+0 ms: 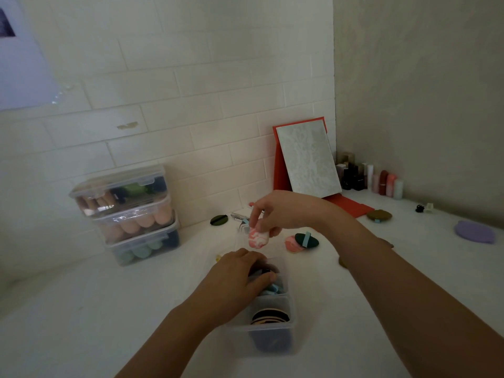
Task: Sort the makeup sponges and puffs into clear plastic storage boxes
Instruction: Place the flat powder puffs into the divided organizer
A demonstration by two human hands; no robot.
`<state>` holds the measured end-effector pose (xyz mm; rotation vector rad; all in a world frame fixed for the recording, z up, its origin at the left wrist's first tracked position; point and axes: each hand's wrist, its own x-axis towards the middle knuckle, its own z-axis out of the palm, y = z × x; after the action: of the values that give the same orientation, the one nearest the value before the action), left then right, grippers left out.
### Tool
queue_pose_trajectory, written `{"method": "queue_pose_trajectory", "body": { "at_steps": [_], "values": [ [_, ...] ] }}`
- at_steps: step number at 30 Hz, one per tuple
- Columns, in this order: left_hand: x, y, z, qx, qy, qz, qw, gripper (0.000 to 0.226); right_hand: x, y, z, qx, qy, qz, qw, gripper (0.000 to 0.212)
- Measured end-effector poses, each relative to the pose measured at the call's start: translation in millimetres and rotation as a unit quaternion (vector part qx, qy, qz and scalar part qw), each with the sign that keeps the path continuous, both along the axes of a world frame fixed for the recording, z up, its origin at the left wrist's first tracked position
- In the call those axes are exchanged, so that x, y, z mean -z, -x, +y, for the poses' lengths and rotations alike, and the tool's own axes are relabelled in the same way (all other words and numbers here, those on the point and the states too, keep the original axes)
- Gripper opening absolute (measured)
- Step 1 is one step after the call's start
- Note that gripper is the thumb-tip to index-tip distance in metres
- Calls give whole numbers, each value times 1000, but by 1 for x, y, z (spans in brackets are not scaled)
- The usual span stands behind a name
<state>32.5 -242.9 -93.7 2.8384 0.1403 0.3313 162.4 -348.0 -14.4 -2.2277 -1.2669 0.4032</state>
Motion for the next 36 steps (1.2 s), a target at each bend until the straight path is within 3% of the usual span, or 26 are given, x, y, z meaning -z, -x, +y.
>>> {"method": "queue_pose_trajectory", "body": {
  "at_steps": [3,7,14,24,30,32,36],
  "values": [
    [1,-1,1,0,10,4,1000,41,3,-1,1,-21,46,9,999,36],
    [3,-2,2,1,14,4,1000,42,10,-4,4,11,19,13,1000,27],
    [3,-2,2,11,20,-6,1000,37,7,0,4,22,5,-70,997,25],
    [0,0,1,-3,35,1,999,39,23,9,14,-23,172,-210,962,27],
    [2,0,3,6,38,-1,999,35,25,8,16,-58,228,-187,954,24],
    [1,0,3,16,43,10,999,34,20,1,12,-55,212,-149,964,28],
    [0,0,4,23,53,6,998,32,12,-23,-3,55,55,-105,991,18]
  ]
}}
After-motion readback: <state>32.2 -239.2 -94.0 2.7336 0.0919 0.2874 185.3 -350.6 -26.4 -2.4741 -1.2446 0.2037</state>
